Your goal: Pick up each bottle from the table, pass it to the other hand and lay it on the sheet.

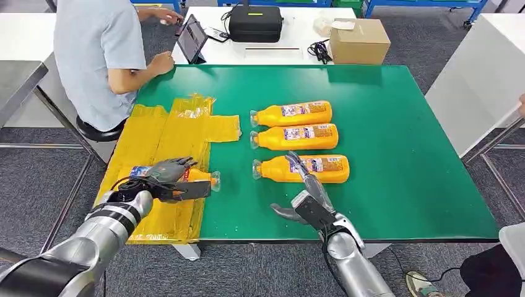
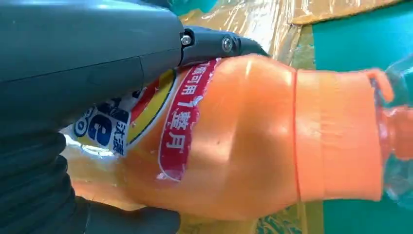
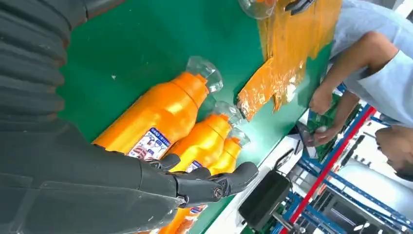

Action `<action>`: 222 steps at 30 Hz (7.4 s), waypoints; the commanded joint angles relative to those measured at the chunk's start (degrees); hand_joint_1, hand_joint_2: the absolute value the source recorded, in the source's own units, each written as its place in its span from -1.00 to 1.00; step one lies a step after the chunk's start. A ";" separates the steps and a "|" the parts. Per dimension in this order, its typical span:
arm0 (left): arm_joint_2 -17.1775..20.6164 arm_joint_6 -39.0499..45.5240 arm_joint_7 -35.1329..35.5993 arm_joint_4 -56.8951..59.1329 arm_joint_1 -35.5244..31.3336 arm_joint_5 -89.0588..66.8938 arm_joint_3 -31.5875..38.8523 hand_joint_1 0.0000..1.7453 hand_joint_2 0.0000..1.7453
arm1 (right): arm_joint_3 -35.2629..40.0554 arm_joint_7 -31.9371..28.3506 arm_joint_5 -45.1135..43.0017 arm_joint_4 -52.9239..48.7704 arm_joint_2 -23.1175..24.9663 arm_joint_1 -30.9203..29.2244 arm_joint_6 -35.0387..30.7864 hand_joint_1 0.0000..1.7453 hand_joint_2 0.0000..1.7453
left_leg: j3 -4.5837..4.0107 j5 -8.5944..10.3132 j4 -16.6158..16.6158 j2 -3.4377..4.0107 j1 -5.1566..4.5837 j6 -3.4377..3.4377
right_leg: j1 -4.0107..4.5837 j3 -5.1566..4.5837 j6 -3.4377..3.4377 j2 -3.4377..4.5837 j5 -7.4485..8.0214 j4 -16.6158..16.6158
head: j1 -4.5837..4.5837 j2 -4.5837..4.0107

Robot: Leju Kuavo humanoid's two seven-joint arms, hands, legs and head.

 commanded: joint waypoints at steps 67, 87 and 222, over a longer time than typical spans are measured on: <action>-8.67 18.09 -21.22 -42.27 30.68 63.74 -18.61 -1.00 1.00 | -0.68 11.14 30.95 6.35 -11.36 -4.87 -27.49 -1.00 1.00 | -1.18 -0.05 0.04 0.17 -0.11 0.07 | -0.10 -1.13 0.01 0.06 0.03 -0.07 | 0.02 0.00; -9.54 19.33 -16.81 -39.00 27.74 61.49 -22.16 -1.00 1.00 | 2.93 15.75 10.98 10.52 -12.24 -12.15 0.29 -1.00 1.00 | -1.11 -0.10 0.11 0.16 0.00 0.00 | 0.02 -1.05 -0.08 0.04 0.00 -0.06 | 0.00 0.00; -10.45 14.65 -12.55 -34.80 26.54 67.75 -23.82 -1.00 1.00 | -2.45 16.87 4.29 14.44 -12.88 -3.78 0.12 1.00 1.00 | -1.00 -0.14 0.10 0.20 0.05 -0.05 | 0.08 -0.93 -0.12 0.07 0.01 -0.13 | 0.00 0.00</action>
